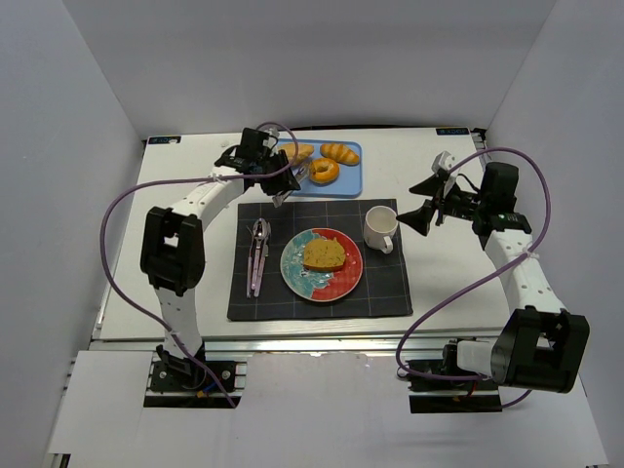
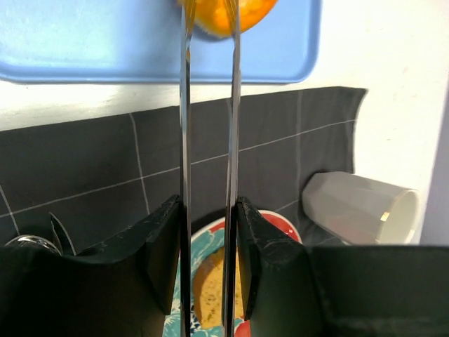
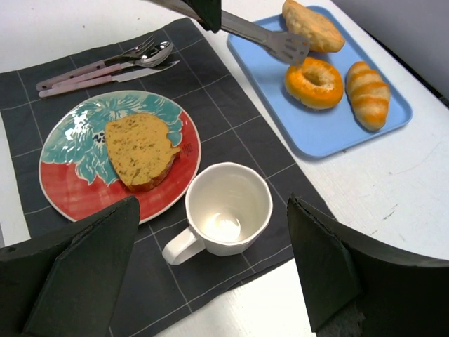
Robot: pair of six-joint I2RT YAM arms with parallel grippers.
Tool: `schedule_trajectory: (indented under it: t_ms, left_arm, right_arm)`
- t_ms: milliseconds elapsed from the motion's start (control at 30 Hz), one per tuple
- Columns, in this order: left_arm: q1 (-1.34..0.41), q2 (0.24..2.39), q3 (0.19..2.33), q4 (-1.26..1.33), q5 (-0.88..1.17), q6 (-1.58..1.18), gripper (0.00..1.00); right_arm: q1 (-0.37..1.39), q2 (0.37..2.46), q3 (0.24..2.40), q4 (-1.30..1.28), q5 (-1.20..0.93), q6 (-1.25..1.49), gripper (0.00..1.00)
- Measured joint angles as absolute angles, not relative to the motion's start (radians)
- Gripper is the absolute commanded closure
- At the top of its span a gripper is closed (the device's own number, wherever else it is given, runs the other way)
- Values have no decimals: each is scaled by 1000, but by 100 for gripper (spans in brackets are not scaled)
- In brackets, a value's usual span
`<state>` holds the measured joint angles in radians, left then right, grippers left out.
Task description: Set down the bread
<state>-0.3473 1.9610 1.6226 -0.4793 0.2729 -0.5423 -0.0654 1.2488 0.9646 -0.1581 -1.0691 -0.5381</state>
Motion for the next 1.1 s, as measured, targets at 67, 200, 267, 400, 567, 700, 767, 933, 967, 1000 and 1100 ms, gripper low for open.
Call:
schedule_trajectory:
  t_ms: [67, 200, 267, 400, 567, 700, 767, 933, 967, 1000, 1100]
  left_arm:
    - [-347, 1982, 1626, -487, 270, -538, 54]
    - [-347, 1992, 1638, -501, 258, -531, 52]
    - [-347, 1992, 1651, -506, 251, -527, 51]
    - [-347, 1992, 1670, -501, 247, -519, 48]
    - [-347, 1993, 1670, -500, 249, -519, 47]
    - [-347, 2010, 1670, -494, 250, -519, 47]
    - [-347, 2028, 1670, -493, 251, -520, 47]
    - [-347, 2068, 1671, -493, 255, -521, 47]
    - [-347, 2074, 1674, -492, 255, -522, 47]
    - [-347, 2081, 1679, -492, 257, -524, 47]
    - [-347, 2090, 1688, -485, 264, -529, 47]
  right_arm:
    - [-66, 1249, 955, -157, -1069, -538, 11]
    - [-66, 1249, 950, -156, -1070, -538, 11]
    - [-66, 1249, 950, -156, -1071, -538, 11]
    - [-66, 1249, 950, -155, -1073, -538, 11]
    - [-66, 1249, 950, -155, -1074, -538, 11]
    - [-66, 1249, 950, -155, -1073, -538, 11]
    - [-66, 1249, 950, -155, -1073, -538, 11]
    - [-66, 1249, 950, -155, -1073, -538, 11]
    - [-66, 1249, 950, -155, -1074, -538, 11]
    - [-66, 1249, 950, -155, -1073, -538, 11]
    - [-66, 1249, 950, -155, -1074, -538, 11]
